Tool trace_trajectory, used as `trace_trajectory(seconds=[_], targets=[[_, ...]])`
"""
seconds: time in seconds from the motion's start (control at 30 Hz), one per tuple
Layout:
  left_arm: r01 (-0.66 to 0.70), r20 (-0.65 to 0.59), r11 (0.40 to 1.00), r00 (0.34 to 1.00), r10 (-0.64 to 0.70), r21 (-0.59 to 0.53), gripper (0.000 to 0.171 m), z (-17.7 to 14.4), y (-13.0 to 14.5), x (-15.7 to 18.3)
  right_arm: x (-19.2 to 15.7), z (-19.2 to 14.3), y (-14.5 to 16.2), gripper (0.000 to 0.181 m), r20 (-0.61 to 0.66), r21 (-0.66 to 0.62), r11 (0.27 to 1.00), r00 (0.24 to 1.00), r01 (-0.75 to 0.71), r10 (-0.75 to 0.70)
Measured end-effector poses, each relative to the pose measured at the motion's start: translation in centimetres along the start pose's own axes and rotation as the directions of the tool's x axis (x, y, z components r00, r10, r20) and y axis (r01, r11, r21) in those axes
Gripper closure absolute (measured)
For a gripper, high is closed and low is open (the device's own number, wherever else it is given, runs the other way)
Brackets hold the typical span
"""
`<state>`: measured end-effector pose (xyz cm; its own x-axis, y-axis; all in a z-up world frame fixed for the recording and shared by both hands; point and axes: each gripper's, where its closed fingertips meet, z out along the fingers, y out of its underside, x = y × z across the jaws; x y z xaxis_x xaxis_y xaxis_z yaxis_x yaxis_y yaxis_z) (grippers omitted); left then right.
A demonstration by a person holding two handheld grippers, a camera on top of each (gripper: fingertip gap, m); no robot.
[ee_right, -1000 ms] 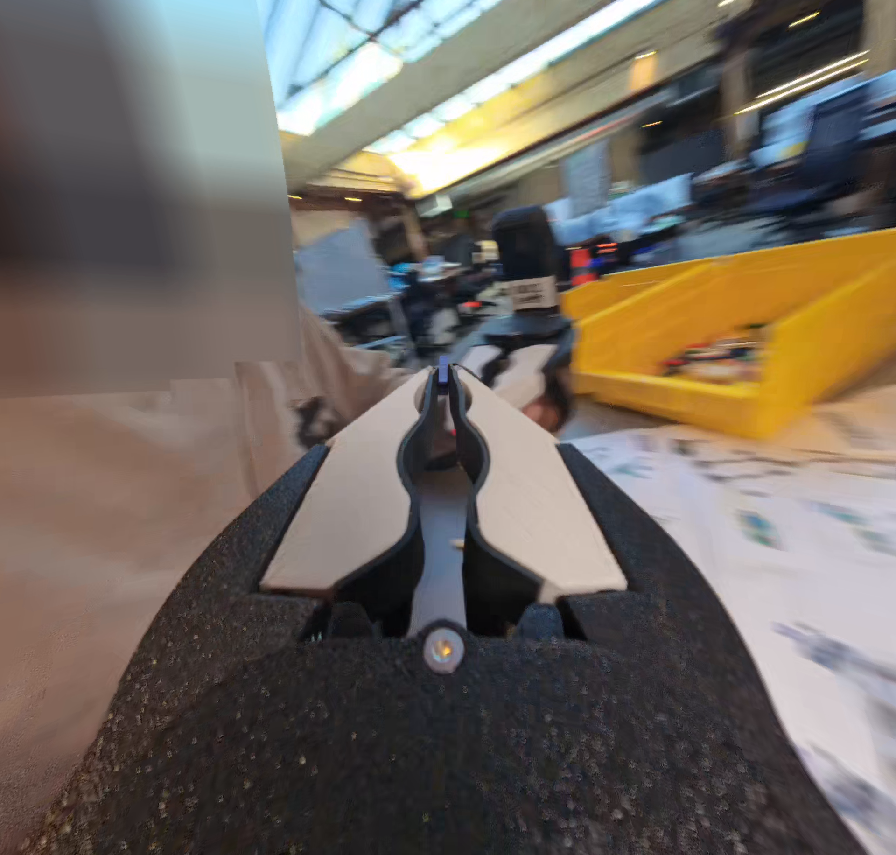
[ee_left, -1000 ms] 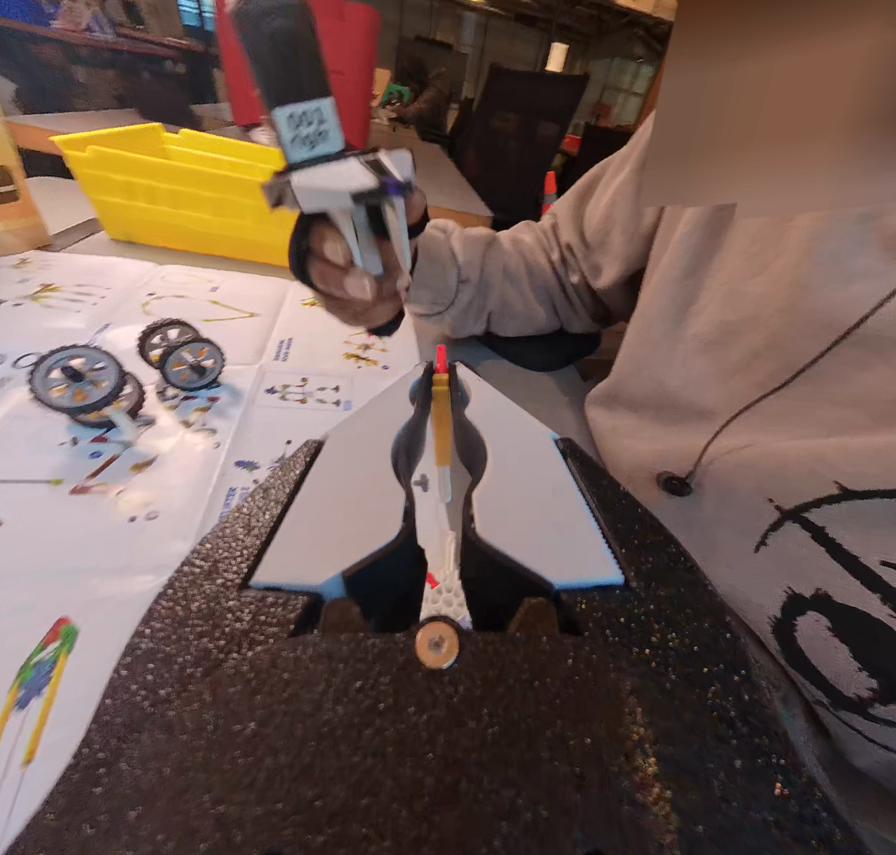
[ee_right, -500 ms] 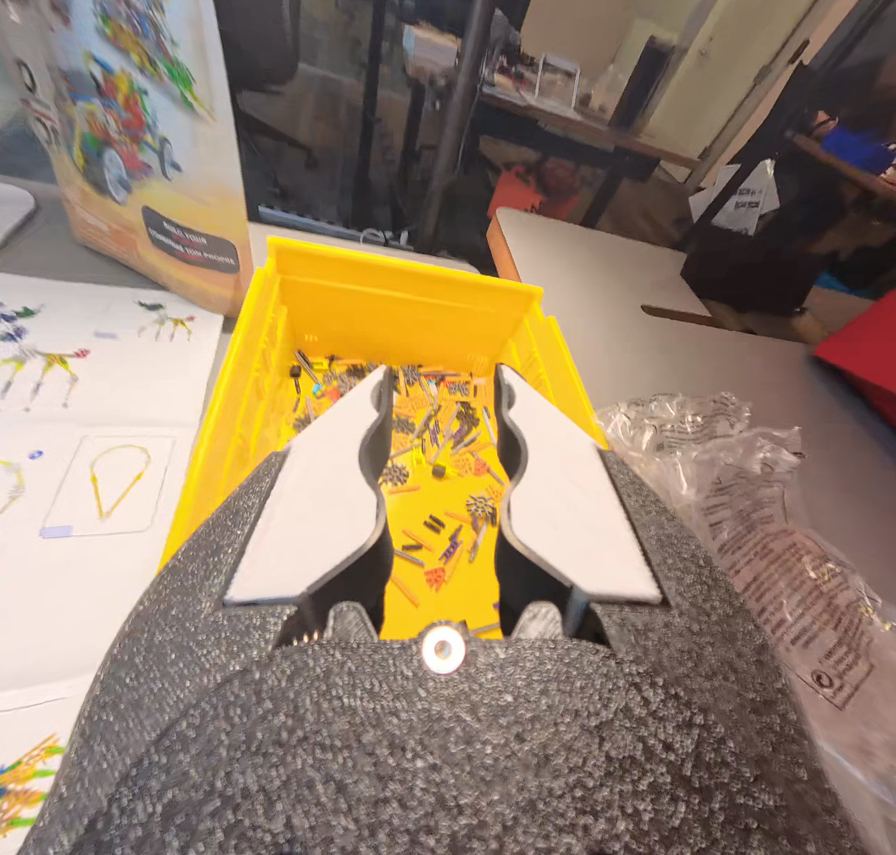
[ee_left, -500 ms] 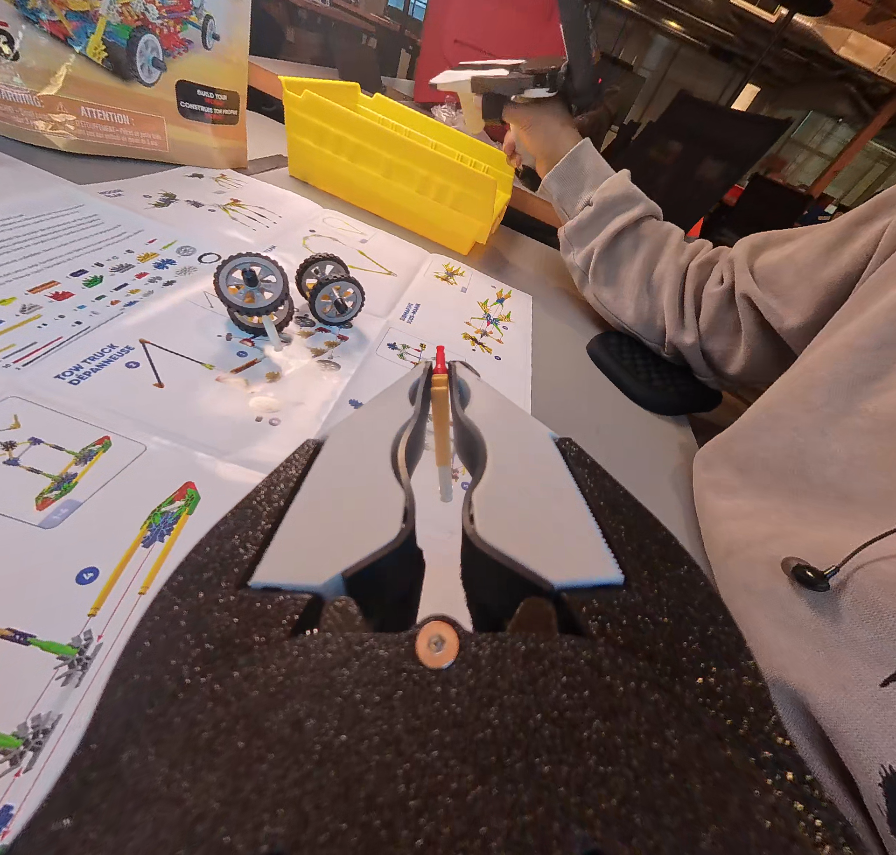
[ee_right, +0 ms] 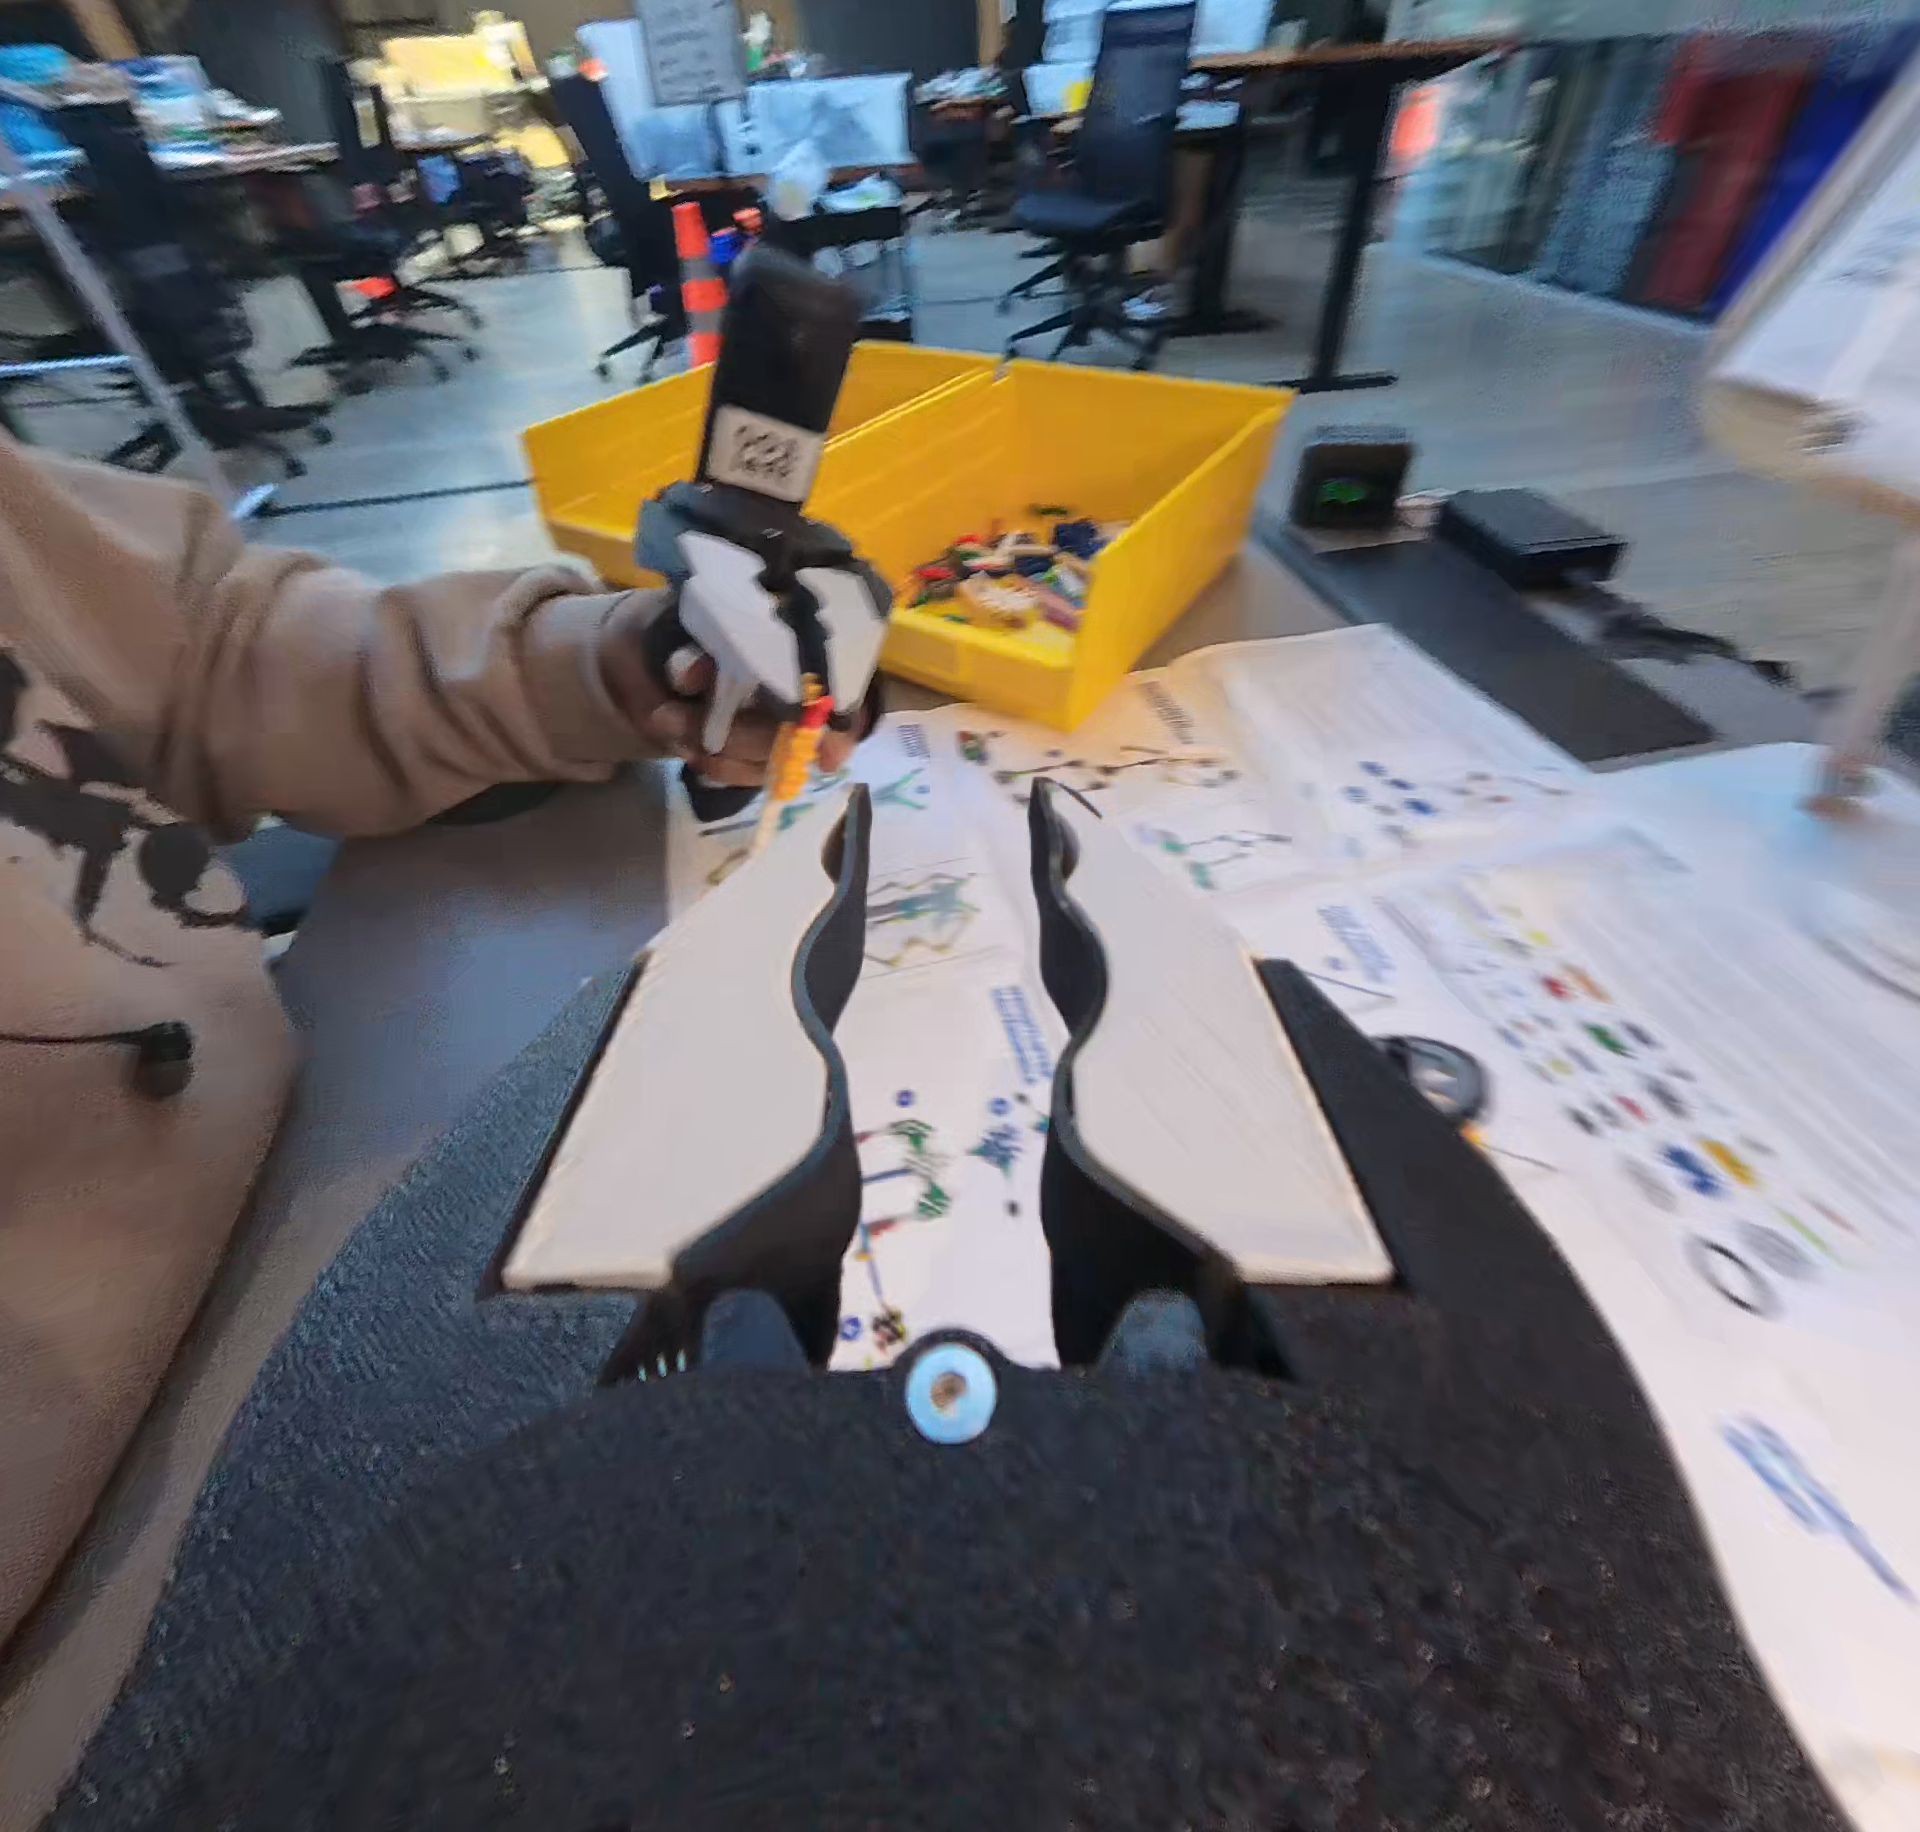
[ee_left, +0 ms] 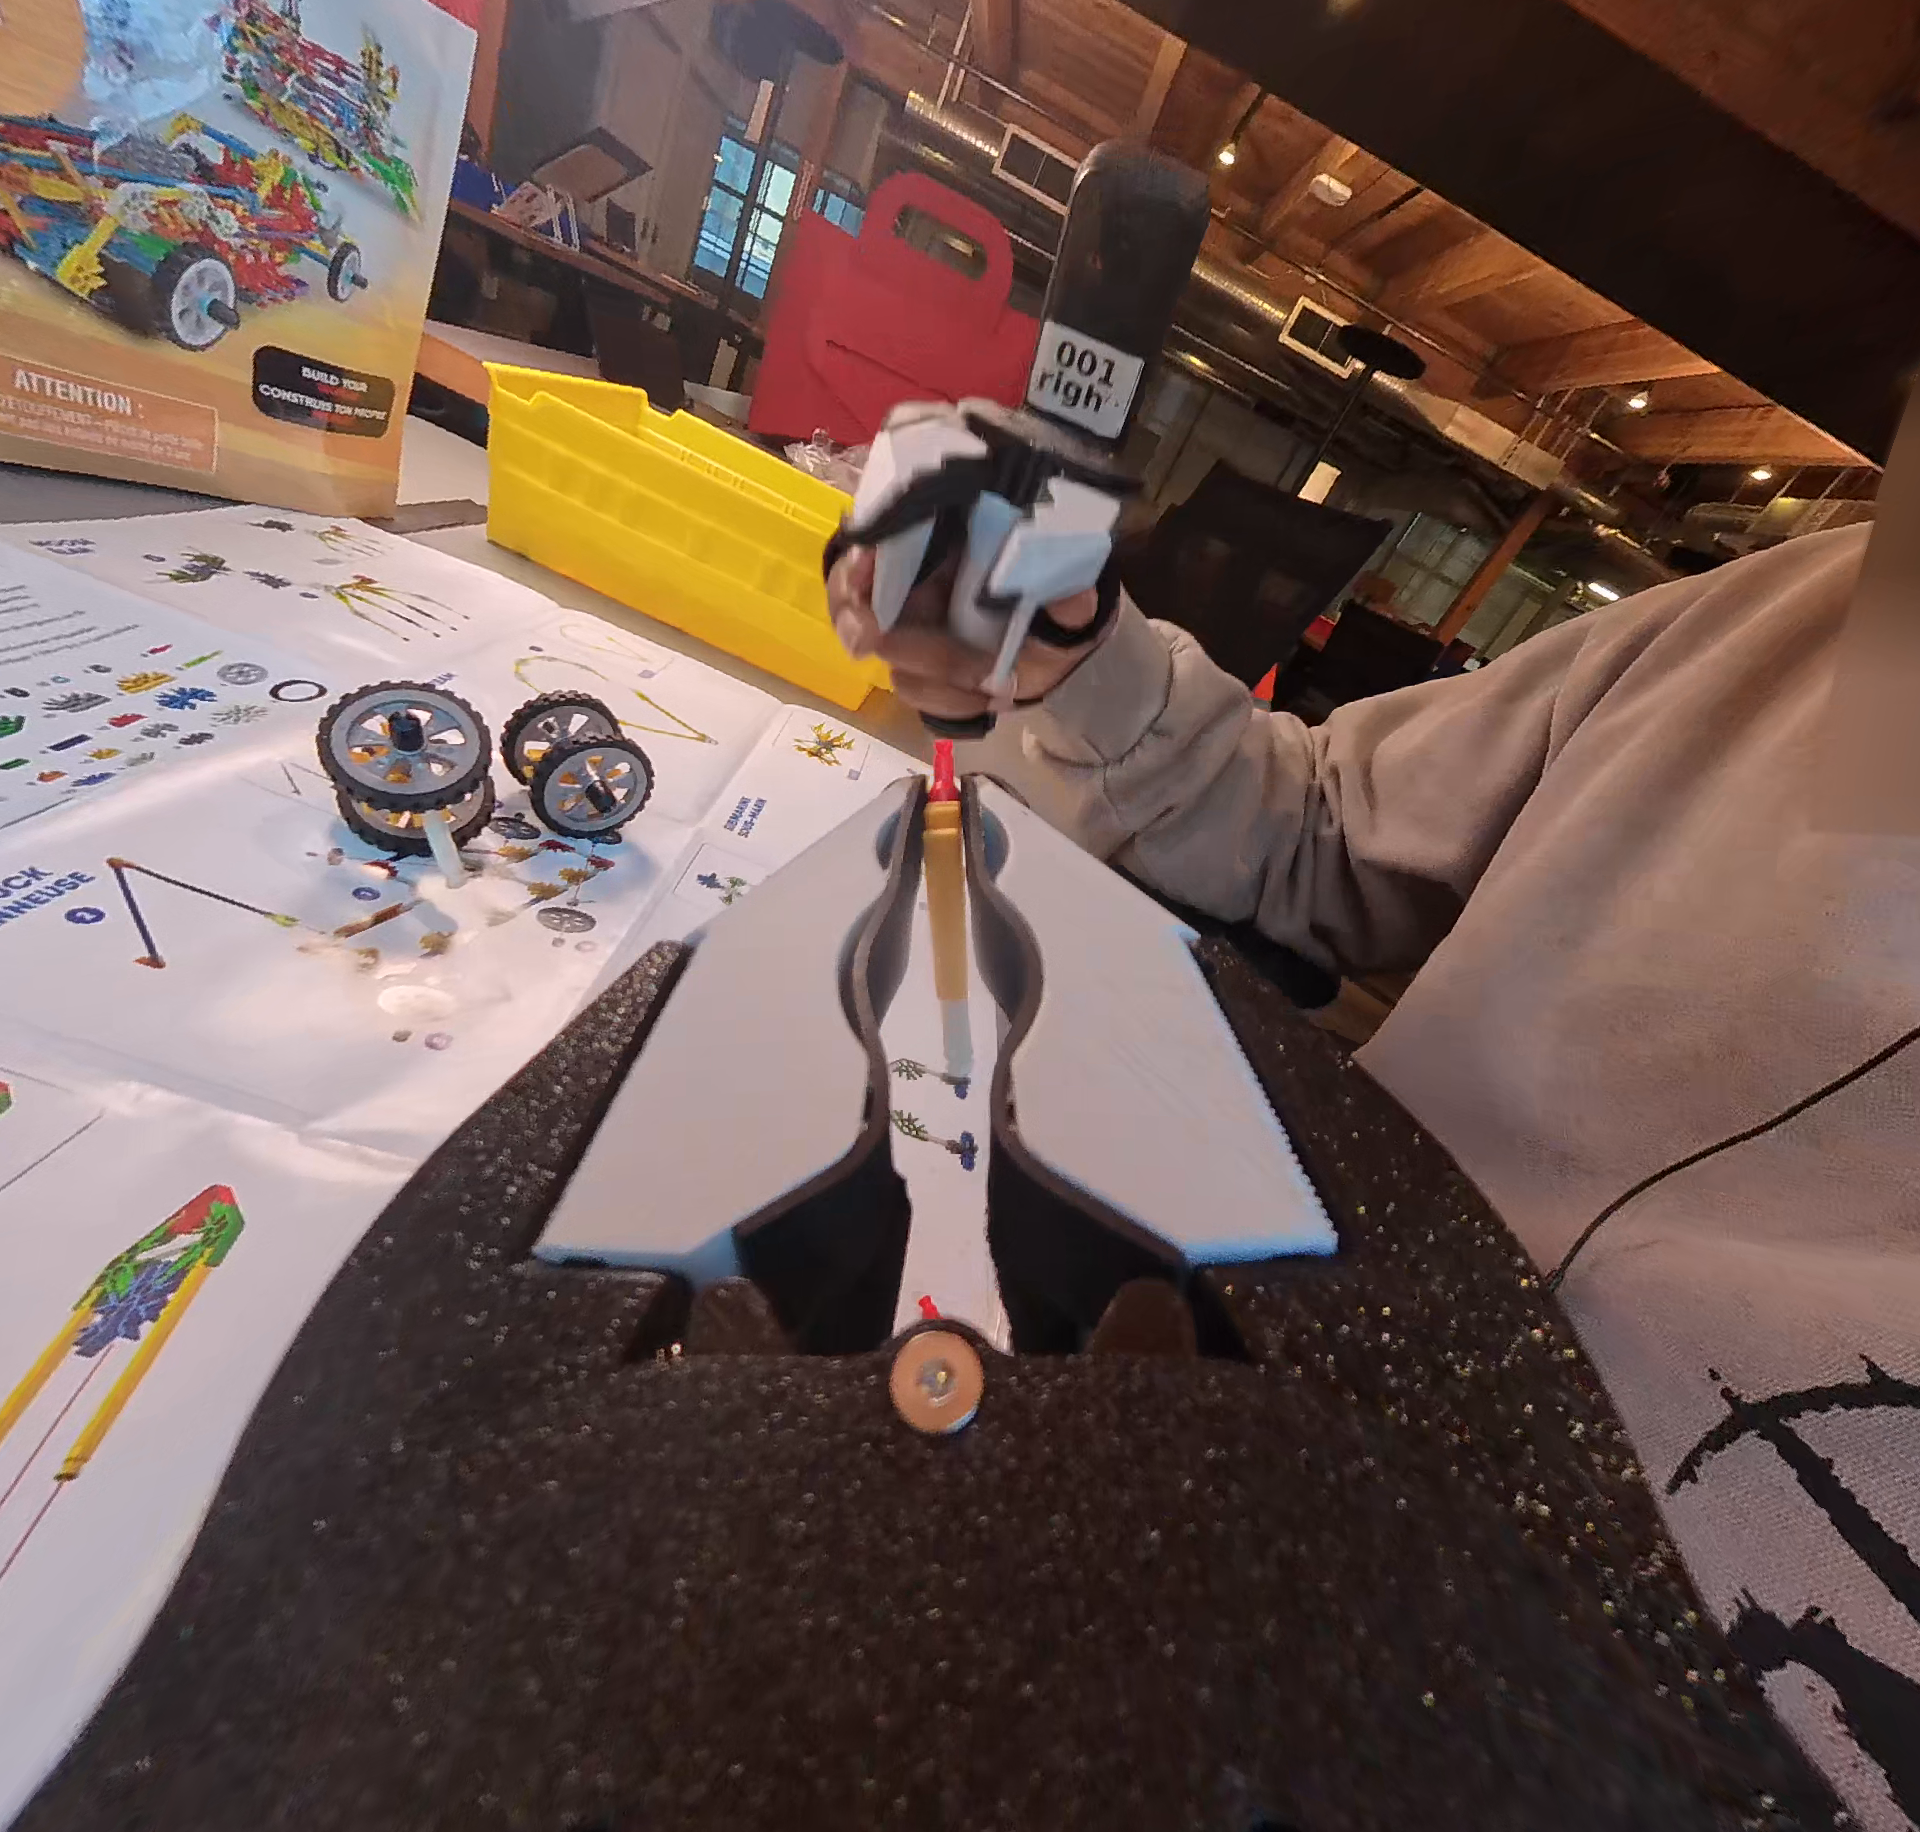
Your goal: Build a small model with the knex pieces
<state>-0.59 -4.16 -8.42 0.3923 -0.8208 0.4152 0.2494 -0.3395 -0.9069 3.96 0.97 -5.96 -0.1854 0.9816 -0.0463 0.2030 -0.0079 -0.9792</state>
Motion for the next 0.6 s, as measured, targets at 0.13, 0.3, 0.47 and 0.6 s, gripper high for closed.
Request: trace_trajectory(seconds=[0.13,0.3,0.47,0.6], targets=[[-0.039,-0.023,0.999,0.999,0.038,-0.027,0.167,0.3,0.4,0.8,-5.3,5.4,2.2,0.158,0.210,-0.041,0.999,0.977,-0.033,0.041],[-0.112,-0.060,0.991,0.992,0.108,-0.075,0.168,0.6,1.1,1.8,-5.6,5.3,1.5,0.165,0.269,0.020,0.981,0.946,-0.192,0.180],[-0.144,-0.064,0.984,0.988,0.137,-0.109,0.168,0.9,1.8,1.9,-5.7,5.4,1.8,0.179,0.265,0.023,0.981,0.948,-0.191,0.179],[-0.144,-0.055,0.983,0.989,0.139,-0.112,0.168,1.1,1.8,1.9,-5.7,5.3,1.9,0.180,0.264,0.015,0.982,0.948,-0.188,0.178]])
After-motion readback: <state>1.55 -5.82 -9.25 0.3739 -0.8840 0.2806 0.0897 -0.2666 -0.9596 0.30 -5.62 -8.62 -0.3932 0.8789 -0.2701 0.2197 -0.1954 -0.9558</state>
